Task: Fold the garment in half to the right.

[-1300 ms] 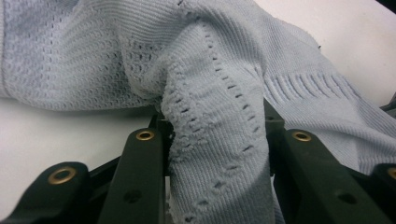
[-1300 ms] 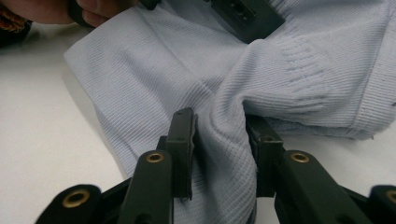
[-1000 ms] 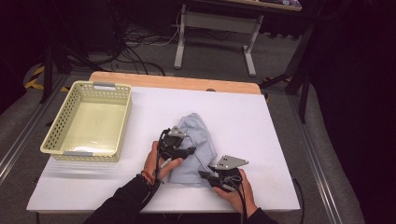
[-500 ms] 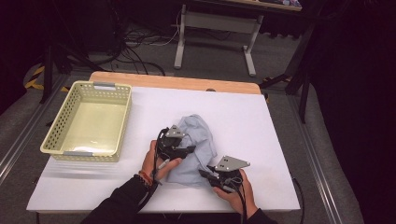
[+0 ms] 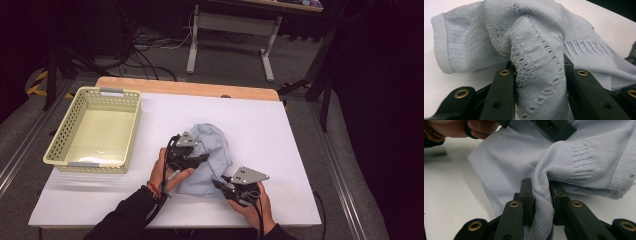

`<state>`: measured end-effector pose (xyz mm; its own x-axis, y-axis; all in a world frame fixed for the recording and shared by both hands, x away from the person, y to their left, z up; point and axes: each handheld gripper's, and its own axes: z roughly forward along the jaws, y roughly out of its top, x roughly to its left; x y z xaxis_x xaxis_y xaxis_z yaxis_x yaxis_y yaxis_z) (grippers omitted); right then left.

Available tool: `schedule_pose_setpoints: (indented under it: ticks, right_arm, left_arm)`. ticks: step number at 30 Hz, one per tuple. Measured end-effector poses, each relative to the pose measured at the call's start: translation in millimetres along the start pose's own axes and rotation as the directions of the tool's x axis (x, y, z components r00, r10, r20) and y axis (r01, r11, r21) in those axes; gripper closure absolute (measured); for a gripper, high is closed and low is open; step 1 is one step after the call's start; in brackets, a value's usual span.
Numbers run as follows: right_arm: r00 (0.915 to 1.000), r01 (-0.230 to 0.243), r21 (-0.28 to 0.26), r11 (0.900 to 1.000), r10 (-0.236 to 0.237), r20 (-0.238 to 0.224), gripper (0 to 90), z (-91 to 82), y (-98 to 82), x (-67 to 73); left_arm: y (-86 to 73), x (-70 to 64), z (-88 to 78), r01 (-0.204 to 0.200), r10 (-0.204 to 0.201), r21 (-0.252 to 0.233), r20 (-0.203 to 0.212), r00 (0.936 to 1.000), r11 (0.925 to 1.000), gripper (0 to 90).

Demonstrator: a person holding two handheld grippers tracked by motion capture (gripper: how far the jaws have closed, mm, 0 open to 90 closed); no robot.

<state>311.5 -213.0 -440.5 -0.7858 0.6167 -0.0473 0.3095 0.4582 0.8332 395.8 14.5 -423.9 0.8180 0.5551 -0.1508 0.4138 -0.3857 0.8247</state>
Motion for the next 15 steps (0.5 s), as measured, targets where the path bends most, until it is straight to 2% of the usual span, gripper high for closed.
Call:
schedule_pose_setpoints:
  ticks: [15]
  right_arm:
    - [0.9997, 0.011, -0.05, 0.999, -0.01, 0.021, 75.8, -3.5, 10.8, 1.2]
  left_arm:
    - [15.7, -0.7, -12.7, -0.047, 0.047, -0.012, -0.021, 0.9987, 0.9988, 67.8]
